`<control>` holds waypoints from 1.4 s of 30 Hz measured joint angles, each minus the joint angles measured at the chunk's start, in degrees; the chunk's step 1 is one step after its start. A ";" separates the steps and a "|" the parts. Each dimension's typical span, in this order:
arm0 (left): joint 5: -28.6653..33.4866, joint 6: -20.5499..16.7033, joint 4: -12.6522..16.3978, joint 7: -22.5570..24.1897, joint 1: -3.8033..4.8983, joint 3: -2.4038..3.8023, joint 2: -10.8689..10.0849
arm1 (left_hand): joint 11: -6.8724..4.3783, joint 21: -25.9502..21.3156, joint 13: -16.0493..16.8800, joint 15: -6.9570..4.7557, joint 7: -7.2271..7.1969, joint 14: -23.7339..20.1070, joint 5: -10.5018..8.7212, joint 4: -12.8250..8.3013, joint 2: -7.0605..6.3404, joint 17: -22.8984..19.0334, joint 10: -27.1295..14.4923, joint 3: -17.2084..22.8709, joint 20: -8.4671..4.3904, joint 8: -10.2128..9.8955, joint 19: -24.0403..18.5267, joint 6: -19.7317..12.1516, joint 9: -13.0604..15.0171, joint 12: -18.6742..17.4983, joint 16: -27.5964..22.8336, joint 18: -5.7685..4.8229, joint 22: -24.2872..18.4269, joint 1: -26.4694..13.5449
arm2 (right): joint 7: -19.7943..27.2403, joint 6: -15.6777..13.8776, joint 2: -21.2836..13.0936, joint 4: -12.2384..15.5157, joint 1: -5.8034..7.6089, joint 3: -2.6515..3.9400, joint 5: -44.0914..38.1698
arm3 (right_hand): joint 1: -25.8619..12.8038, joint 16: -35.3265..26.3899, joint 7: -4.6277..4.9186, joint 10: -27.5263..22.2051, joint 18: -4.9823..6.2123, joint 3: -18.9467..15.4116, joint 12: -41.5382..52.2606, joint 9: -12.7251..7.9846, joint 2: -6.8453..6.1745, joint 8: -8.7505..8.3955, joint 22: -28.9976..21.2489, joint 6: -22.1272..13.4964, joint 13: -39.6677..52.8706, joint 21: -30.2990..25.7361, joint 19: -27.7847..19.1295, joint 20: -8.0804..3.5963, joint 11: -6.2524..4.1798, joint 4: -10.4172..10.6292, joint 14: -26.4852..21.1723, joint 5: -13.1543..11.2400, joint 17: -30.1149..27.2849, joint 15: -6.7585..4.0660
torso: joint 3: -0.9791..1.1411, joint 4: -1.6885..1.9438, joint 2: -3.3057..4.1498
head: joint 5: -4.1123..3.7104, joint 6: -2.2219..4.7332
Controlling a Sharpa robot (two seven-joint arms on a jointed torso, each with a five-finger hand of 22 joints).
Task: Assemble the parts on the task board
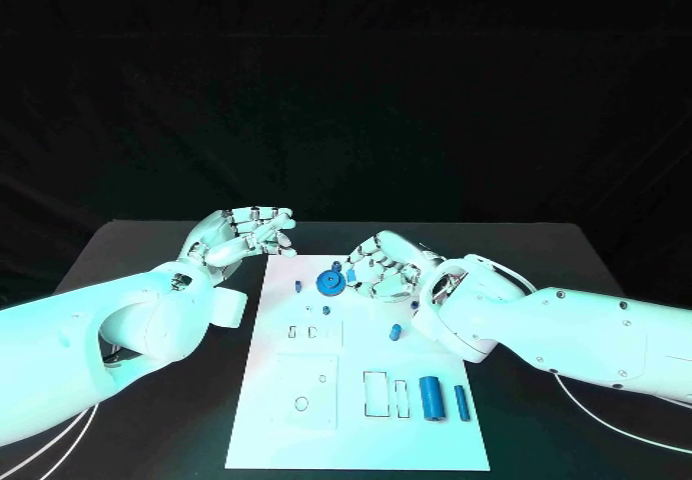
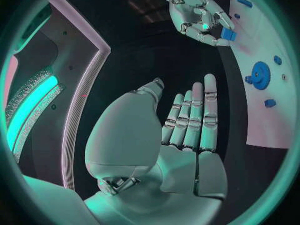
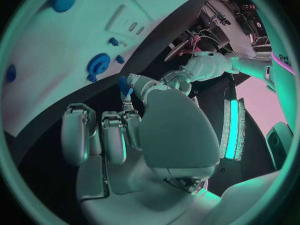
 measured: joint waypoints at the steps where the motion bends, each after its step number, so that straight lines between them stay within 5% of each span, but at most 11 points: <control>1: 0.00 -0.02 -0.06 -0.01 0.00 0.00 0.05 | 0.00 0.00 0.00 0.00 0.00 0.00 0.00 0.00 0.00 0.00 0.00 0.00 0.00 0.00 0.00 0.00 0.00 0.00 0.00 0.00 0.04 0.00 | -0.40 0.02 0.63 -0.01 -0.16 -0.10 -0.15 | 0.00 0.00 -0.01 0.00 0.00 0.00 0.00 0.00 0.00 0.20 0.00 0.01 0.00 0.00 0.00 0.00 0.00 0.00 0.00 0.00 0.00 0.00 | -0.07 0.02 -0.06 | 0.14 -0.08; 8: 0.02 -0.15 -0.31 -0.10 0.00 -0.01 0.31 | 0.00 0.00 0.00 0.00 0.00 0.00 0.00 0.00 0.00 0.00 0.00 0.00 0.00 0.00 0.00 0.00 -0.01 0.00 0.00 0.00 0.04 0.00 | -3.28 0.09 5.14 -0.78 -2.62 -0.76 -1.56 | -1.08 0.00 -0.10 0.00 0.00 0.00 -0.29 0.35 -0.13 0.34 -0.01 -0.06 -0.01 -0.28 0.00 0.00 0.00 0.00 0.00 -0.02 -0.01 0.00 | -0.36 0.10 -0.29 | 0.74 -0.40; 18: 0.05 -0.23 -0.30 -0.19 0.01 -0.01 0.42 | 0.00 0.00 0.00 0.00 0.00 0.00 0.00 0.00 0.00 0.01 0.00 0.00 0.00 0.00 0.00 0.00 0.05 0.00 0.00 -0.01 0.03 0.00 | -6.66 0.98 7.78 -1.53 -5.04 -1.11 -5.25 | -1.52 0.00 -0.11 0.00 0.00 -0.01 -0.29 0.36 -0.47 0.62 -0.01 -0.07 -0.01 -0.51 -0.21 -0.21 0.00 0.00 0.01 -0.08 -0.01 -0.41 | -0.29 0.14 -0.22 | 1.60 -0.83; 42: 0.06 -0.25 -0.53 -0.31 0.00 -0.01 0.87 | 0.01 0.00 0.00 0.00 0.00 0.00 0.01 0.00 0.00 0.01 0.01 0.00 0.00 0.00 0.01 0.00 0.03 0.00 -0.01 0.00 0.07 0.00 | -10.39 2.90 8.94 -2.75 -7.17 -1.33 -10.41 | -2.71 0.00 -0.33 -0.17 0.00 -0.01 -0.29 0.51 -1.21 1.07 -0.03 0.12 -0.03 -0.72 -0.21 -0.21 -0.16 0.01 0.01 -0.46 -0.03 -0.40 | -0.27 0.07 -0.23 | 1.89 -1.82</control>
